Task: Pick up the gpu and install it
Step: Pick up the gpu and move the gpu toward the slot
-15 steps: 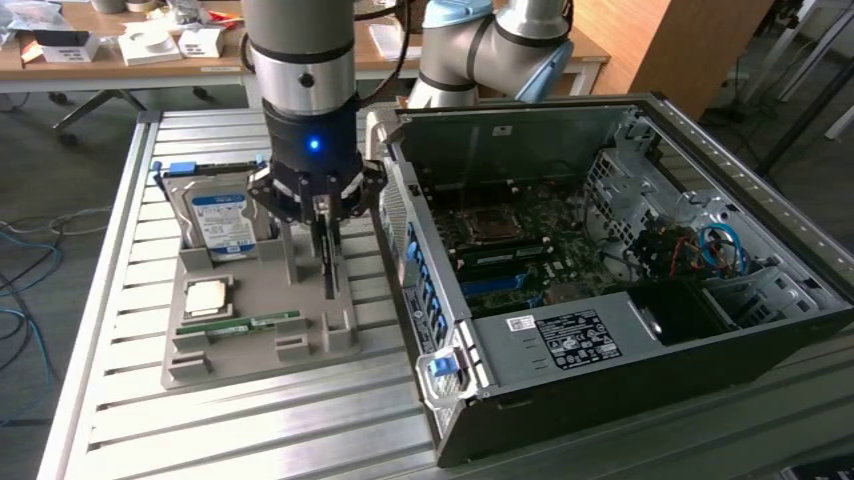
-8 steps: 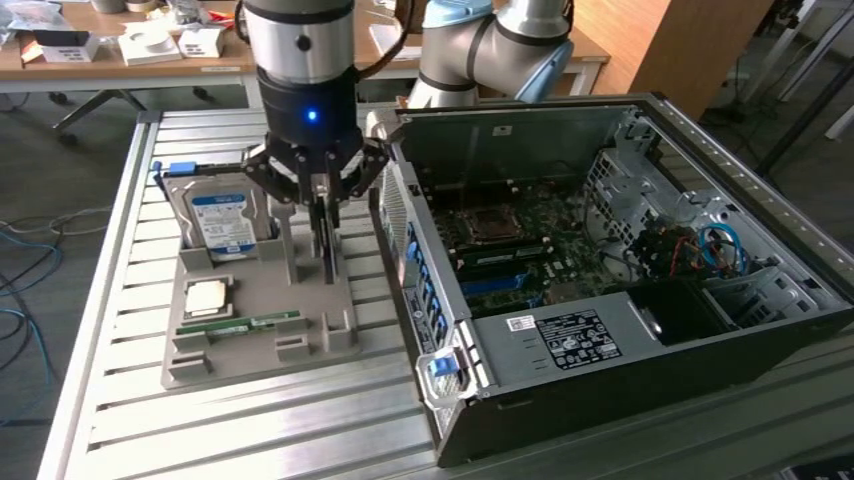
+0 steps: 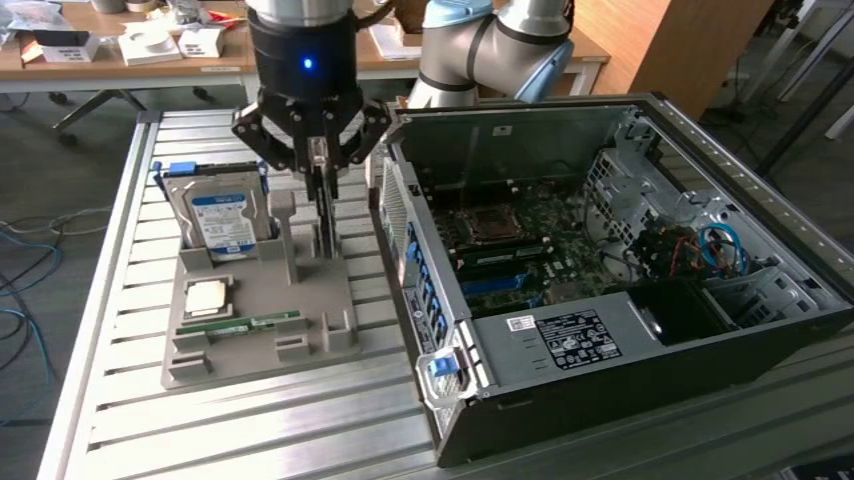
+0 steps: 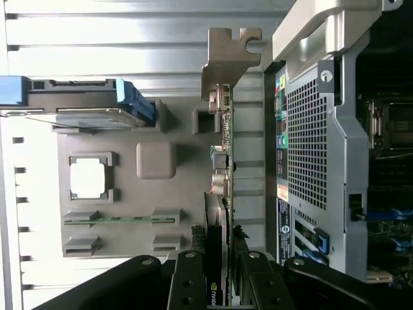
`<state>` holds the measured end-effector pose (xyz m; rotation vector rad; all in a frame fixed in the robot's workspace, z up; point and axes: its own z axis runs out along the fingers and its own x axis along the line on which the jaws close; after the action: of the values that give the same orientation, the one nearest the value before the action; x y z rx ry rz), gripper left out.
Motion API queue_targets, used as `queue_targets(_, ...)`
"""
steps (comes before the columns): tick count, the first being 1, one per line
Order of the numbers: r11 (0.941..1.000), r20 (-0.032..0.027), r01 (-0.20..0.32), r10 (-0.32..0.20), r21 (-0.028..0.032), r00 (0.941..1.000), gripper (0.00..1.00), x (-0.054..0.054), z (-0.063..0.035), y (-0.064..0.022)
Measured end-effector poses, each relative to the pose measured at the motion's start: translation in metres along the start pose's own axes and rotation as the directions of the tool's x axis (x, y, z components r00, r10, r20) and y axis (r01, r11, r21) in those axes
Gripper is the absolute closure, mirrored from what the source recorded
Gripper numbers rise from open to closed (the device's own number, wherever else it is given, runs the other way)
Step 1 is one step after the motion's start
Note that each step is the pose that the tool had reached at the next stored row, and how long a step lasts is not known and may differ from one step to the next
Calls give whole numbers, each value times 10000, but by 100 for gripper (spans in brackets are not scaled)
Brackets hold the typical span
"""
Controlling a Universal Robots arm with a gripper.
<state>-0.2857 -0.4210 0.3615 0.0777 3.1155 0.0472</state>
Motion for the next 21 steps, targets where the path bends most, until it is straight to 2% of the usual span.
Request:
queue_targets(14, 10000, 0, 3, -3, 0, 10000, 74, -15, -617, 19)
queue_targets(21, 10000, -1, 5, -5, 1, 10000, 74, -20, -638, 20)
